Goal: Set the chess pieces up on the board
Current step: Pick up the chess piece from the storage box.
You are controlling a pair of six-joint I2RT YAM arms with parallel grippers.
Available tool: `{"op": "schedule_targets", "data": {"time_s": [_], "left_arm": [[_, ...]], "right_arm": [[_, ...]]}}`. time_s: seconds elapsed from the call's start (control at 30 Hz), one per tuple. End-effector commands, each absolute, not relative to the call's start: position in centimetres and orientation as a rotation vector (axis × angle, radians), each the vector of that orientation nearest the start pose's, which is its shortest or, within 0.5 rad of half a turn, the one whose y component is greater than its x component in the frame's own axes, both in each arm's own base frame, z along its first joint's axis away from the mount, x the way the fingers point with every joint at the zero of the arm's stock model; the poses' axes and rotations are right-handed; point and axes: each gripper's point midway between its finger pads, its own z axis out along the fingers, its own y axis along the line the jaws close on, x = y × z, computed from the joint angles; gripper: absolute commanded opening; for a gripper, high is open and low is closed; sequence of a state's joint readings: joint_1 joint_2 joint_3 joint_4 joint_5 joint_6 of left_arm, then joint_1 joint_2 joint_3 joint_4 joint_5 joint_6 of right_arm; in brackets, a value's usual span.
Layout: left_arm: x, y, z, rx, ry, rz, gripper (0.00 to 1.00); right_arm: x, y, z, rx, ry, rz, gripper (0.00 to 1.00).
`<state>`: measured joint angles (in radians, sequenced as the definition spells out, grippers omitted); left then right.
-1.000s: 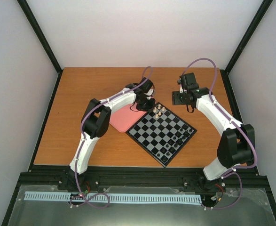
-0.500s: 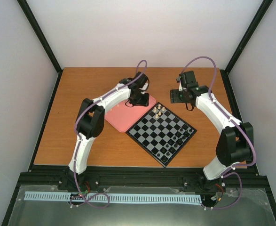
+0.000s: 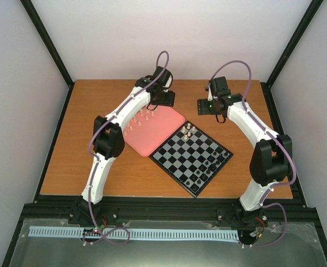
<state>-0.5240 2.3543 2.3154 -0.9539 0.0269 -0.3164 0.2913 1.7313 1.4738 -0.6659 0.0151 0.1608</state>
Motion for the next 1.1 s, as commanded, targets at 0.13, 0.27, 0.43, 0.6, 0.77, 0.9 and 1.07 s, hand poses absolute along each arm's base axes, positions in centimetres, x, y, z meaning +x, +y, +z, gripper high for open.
{"op": "schedule_targets", "data": {"time_s": [0.13, 0.27, 0.43, 0.6, 0.77, 0.9, 1.07], "left_arm": [[53.1, -26.5, 10.8, 0.286, 2.629, -0.178, 0.63], [54.1, -25.9, 10.5, 0.307, 2.6, -0.127, 0.63], [54.9, -25.5, 10.8, 0.309, 2.564, -0.077, 0.63], [55.5, -25.2, 10.1, 0.322, 2.557, -0.046, 0.64], [56.1, -24.8, 9.1, 0.313, 2.567, -0.04, 0.64], [56.5, -24.3, 8.8, 0.301, 2.568, -0.036, 0.64], [56.8, -23.6, 8.4, 0.281, 2.579, -0.033, 0.64]], "right_arm": [[45.5, 13.3, 17.5, -0.181, 2.502, 0.176, 0.8], [45.8, 13.5, 17.2, -0.194, 2.504, 0.181, 0.8], [45.9, 13.7, 16.6, -0.2, 2.517, 0.188, 0.8], [46.2, 13.8, 16.1, -0.201, 2.527, 0.188, 0.8], [46.6, 13.7, 16.1, -0.203, 2.527, 0.174, 0.8], [46.8, 13.8, 16.1, -0.202, 2.531, 0.17, 0.8], [47.0, 13.8, 15.8, -0.202, 2.537, 0.172, 0.8]]}}
